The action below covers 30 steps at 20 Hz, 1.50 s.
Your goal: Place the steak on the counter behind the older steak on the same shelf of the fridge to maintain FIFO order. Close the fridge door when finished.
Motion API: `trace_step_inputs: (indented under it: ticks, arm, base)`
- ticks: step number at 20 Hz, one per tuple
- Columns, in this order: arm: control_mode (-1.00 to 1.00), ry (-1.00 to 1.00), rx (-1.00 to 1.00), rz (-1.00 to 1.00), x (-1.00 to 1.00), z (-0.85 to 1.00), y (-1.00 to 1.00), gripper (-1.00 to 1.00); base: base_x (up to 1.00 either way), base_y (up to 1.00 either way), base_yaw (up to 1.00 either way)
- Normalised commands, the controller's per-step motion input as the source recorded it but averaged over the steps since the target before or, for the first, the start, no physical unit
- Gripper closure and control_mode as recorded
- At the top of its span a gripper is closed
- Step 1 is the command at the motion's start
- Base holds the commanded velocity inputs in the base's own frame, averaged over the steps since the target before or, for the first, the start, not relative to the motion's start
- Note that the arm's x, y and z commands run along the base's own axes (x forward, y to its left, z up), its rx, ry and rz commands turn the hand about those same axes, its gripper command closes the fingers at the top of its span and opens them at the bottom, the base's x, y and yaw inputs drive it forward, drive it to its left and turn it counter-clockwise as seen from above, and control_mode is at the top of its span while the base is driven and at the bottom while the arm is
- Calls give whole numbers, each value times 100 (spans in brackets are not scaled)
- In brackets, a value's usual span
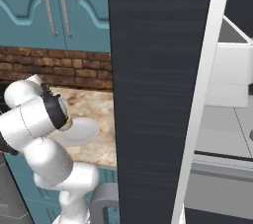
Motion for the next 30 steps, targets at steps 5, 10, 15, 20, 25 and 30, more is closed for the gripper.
trace_step_inputs:
  ticks: [5, 10, 15, 20, 25, 30]
  arm:
    - [-100, -10, 2, -13, -94, 68, 13, 100]
    - [-100, -3, 2, -11, -90, 52, -24, 100]
    - [-100, 0, 4, -5, -46, 53, -75, 100]
    - [-100, 0, 2, -7, -4, 67, -67, 100]
    - [-100, -6, 0, -13, -35, 53, -39, 100]
    - [-100, -2, 0, -11, -25, 21, -21, 100]
  base:
    - [0, 0, 0]
    - [0, 0, 0]
    - [0, 0, 0]
    - [0, 0, 0]
    - [0, 0, 0]
    - [0, 0, 0]
